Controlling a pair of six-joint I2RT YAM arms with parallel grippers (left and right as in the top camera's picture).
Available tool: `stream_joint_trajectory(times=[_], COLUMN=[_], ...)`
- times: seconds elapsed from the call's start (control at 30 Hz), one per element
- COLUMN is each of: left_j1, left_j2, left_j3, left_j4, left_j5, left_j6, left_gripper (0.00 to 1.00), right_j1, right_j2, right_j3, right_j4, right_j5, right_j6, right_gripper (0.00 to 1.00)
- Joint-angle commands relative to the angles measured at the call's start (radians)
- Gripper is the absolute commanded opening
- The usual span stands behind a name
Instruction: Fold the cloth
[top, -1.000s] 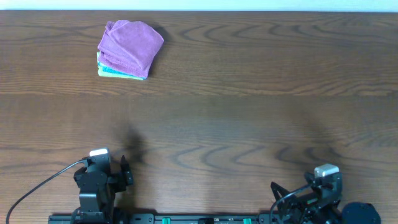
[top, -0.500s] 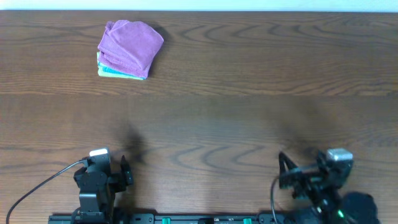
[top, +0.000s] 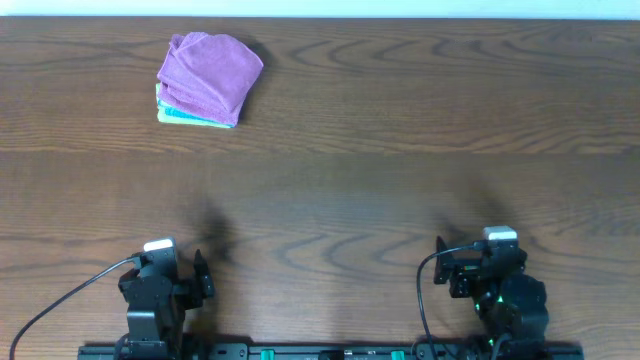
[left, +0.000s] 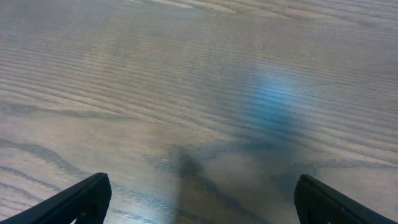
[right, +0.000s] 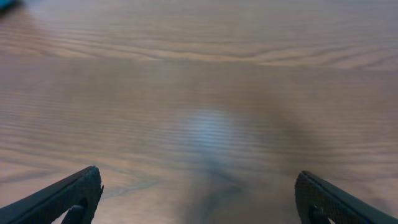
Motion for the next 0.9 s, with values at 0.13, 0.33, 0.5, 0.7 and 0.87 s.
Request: stream_joint_trajectory(times=[0.13,0.33,0.5,0.7,0.87], left_j1=[0.001,0.001,0.001,0.001,0.001], left_j2=[-0.007,-0.007,-0.007,-0.007,-0.007], left_j3=[-0.012,-0.012,-0.011,-0.012,-0.012], left_j4=[-0.066,-0.066,-0.066,-0.066,-0.066], left_j5=[-0.018,-0.018,-0.018,-0.018,-0.018], left_j6=[0.018,0.018,0.018,0.018,0.018], left_gripper=[0.95,0.95,0.95,0.95,0.95], right_j1=[-0.066,-0.066,-0.062,-0.062,-0.062], right_j2=[-0.012,-0.012,-0.011,-0.011,-0.011], right_j3=[-0.027,-0.027,-0.027,-0.027,-0.027], right_j4=[-0.043,-0.068,-0.061,-0.061,-0.061], right_j5=[0.037,0.019,0.017,0.017,0.017], right_j6=[-0.059,-0.071,-0.07,-0.07,-0.07], right_gripper=[0.99,0.99,0.99,0.99,0.99])
